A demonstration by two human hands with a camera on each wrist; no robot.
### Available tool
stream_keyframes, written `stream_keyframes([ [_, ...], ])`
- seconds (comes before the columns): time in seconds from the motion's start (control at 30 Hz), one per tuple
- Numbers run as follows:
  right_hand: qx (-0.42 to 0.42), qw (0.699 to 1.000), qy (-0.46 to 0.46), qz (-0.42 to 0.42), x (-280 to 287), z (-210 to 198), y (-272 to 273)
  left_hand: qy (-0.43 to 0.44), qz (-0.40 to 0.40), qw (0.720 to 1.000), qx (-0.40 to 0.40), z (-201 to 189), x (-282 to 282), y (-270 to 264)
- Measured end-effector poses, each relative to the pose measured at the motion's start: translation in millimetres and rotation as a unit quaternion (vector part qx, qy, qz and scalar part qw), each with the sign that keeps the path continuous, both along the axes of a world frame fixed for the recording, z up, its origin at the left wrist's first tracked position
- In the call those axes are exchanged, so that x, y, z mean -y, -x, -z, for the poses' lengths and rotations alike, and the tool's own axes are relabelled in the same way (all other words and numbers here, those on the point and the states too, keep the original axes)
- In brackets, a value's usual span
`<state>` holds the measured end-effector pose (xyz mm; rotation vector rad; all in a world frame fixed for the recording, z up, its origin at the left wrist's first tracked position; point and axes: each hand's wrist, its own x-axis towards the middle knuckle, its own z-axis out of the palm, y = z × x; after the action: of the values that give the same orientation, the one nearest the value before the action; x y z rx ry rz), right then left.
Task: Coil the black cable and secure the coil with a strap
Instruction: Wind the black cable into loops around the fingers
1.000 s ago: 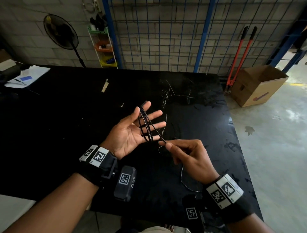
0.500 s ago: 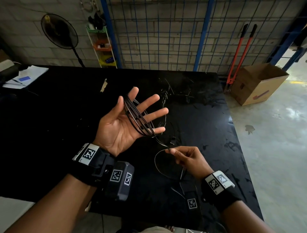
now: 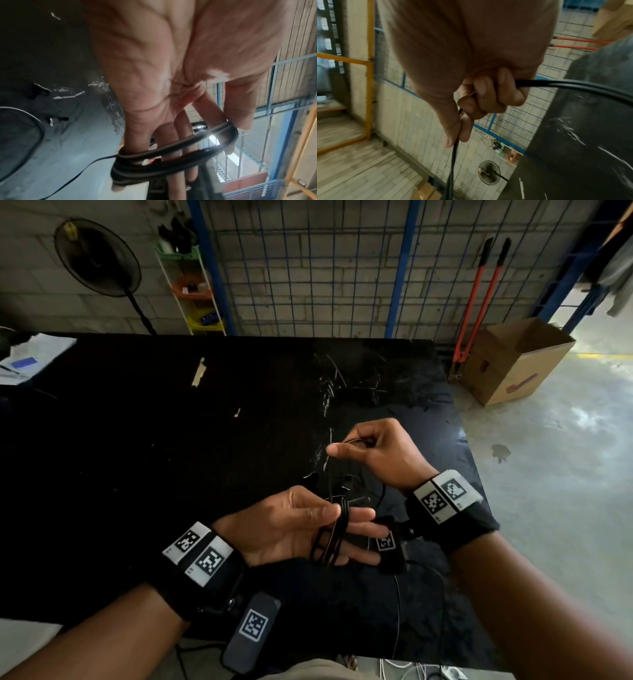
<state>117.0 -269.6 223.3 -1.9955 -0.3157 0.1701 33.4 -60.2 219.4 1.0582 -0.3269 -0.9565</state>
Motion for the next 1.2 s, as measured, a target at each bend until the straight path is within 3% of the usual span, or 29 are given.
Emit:
stream_keyframes([
  [0.17,0.06,0.998,0.028,-0.023,-1,-32,15,-0.066,-0.064,0.995,-0.025,5,-10,-6],
  [0.47,0.11,0.994,0.008,-0.027,-7,-35,45,-0.108,-0.171,0.978,-0.044,24,-23,-11],
  [0.63,0.112,0.993,-0.034,-0.029,-12,-20,65,-0.055,-0.268,0.961,-0.044,20,-24,-21],
  [0.87,0.0,0.982,-0.183,-0.05,-20,13,82,0.037,-0.331,0.943,-0.019,2,-16,-35],
  [1.0,-0.086,0.965,-0.24,-0.062,-19,30,83,0.116,-0.336,0.935,-0.022,-12,-14,-42],
  [1.2,-0.106,0.975,-0.183,-0.063,-8,65,72,0.202,-0.263,0.943,-0.024,-27,-20,-41],
])
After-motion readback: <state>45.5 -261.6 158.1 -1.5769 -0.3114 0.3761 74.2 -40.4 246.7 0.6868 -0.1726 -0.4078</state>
